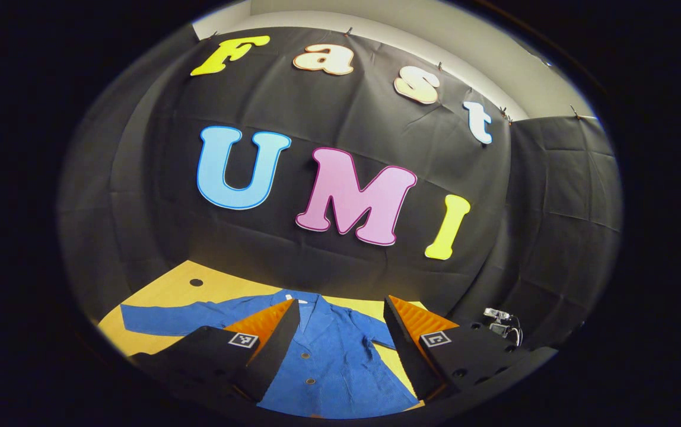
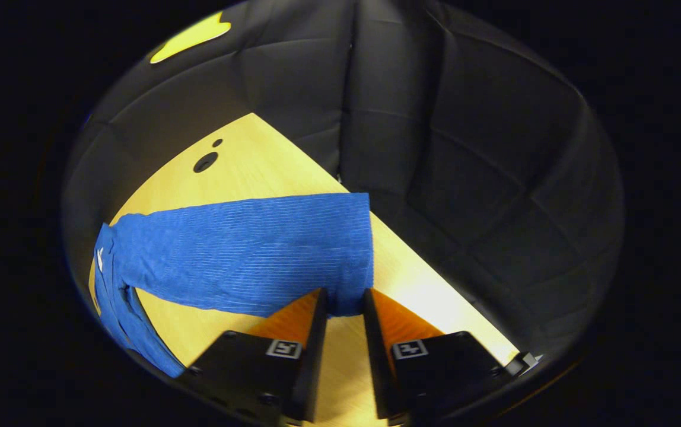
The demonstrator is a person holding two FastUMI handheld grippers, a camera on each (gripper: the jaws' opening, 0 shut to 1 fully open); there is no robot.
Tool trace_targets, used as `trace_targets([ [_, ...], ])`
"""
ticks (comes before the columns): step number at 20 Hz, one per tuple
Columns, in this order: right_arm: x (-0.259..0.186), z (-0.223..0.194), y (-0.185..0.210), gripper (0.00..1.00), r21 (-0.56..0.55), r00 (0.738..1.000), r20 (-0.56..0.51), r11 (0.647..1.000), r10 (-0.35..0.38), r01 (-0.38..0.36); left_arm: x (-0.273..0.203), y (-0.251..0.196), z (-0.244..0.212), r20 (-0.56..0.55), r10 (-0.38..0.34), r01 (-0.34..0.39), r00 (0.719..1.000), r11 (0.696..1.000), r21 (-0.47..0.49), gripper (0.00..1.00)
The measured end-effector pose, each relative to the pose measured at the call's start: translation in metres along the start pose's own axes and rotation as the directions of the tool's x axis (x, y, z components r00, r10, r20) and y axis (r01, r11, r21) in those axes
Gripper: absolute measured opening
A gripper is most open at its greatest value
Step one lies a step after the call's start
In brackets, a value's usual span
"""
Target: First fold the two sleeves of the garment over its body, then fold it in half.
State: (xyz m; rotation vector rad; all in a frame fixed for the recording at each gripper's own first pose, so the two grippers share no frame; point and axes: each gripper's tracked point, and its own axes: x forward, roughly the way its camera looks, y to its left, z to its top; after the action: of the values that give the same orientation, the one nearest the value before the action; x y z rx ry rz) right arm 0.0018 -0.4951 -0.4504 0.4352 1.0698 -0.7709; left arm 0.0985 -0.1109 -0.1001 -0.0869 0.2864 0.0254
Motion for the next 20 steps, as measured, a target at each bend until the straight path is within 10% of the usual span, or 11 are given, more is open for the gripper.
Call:
trace_targets([
  [2,0.0,0.005,0.009,0.11,0.003,0.999,0.008,0.999,0.051,-0.051,0.001,0.003,-0.002,-0.007,0.015,-0.015,1.0,1.0,0.002,0.81],
  [3,-0.001,0.005,0.011,0.07,0.004,0.997,0.005,0.997,0.077,-0.077,0.002,0.005,-0.004,-0.01,0.026,-0.026,1.0,1.0,0.003,0.82],
  [13,-0.07,0.064,0.087,0.05,-0.19,0.931,0.281,0.964,0.233,-0.183,0.006,0.014,-0.015,-0.046,0.067,-0.068,0.997,0.998,-0.018,0.81],
  [20,-0.158,0.077,0.239,0.05,-0.425,0.811,0.318,0.839,0.491,-0.341,-0.011,0.029,-0.015,-0.018,0.116,-0.116,0.993,0.993,-0.016,0.81],
])
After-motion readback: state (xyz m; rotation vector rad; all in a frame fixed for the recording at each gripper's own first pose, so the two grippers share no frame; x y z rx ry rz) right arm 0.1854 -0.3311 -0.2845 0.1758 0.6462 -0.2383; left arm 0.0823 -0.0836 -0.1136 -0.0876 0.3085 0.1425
